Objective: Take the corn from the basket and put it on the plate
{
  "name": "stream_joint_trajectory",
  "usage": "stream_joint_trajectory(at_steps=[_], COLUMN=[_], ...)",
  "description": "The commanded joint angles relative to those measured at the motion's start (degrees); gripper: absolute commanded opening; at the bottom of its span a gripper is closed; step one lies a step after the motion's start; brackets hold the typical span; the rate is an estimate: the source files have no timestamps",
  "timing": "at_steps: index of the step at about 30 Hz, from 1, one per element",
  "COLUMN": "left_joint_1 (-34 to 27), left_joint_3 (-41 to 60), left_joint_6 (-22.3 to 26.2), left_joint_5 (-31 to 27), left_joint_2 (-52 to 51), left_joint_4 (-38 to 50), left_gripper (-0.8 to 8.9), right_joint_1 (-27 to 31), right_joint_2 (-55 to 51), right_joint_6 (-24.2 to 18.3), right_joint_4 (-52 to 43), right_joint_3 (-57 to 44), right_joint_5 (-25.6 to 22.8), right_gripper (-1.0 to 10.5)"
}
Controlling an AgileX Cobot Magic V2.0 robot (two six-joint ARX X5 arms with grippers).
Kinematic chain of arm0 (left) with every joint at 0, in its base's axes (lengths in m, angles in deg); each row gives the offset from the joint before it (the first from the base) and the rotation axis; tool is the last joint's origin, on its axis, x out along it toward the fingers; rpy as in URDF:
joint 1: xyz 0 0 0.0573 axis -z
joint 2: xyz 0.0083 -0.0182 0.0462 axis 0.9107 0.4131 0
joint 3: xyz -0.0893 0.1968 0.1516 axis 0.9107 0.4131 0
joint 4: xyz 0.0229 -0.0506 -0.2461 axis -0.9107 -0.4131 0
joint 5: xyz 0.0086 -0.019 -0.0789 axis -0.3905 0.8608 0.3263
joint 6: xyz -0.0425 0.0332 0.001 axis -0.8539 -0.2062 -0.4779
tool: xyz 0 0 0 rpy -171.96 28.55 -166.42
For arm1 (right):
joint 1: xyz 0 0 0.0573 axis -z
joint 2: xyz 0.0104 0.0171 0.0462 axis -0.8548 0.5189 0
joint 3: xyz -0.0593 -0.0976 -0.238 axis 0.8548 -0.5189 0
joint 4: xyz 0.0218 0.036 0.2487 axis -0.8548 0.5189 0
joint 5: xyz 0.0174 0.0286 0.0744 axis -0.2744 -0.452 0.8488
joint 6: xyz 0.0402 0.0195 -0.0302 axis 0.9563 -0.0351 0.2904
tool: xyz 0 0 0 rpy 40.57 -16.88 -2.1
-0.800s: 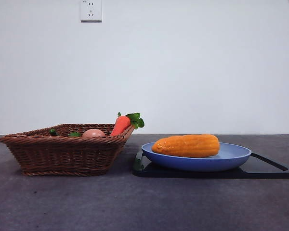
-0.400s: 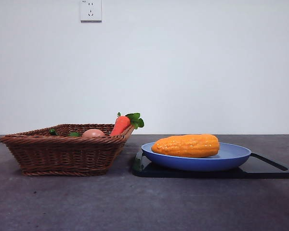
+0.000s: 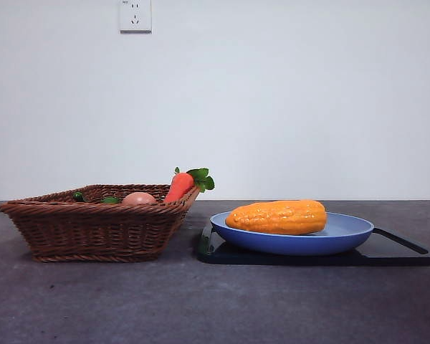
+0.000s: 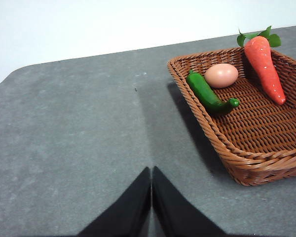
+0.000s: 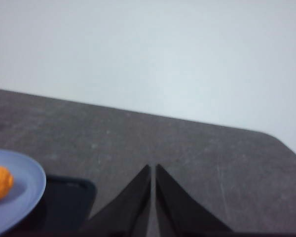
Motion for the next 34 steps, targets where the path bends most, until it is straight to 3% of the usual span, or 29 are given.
stream_joint_trajectory(at_steps=[1,16,34], left_joint_1=[-0.2,-0.2,-0.2], left_joint_3=[0.6,0.6,0.6], left_joint_6=[-0.5,-0.5,-0.5], left_joint_5=[0.2,0.2,0.2], left_joint_2=[0.0,0.0,0.0], left_joint_4=[-2.9,-2.9,-2.9], left_gripper=[0.07,0.07,0.07], right_joint_1=[-0.4,-2.1,-2.1], right_joint_2=[-1.0,-1.9,-1.9], right_joint_6=[1.0,1.2,1.2], right_joint_4=[-0.3,8.9,8.8], right_joint_3=[-1.4,-2.0,-2.0], right_joint_5=[0.0,0.1,0.1], right_gripper=[0.0,0.0,0.0])
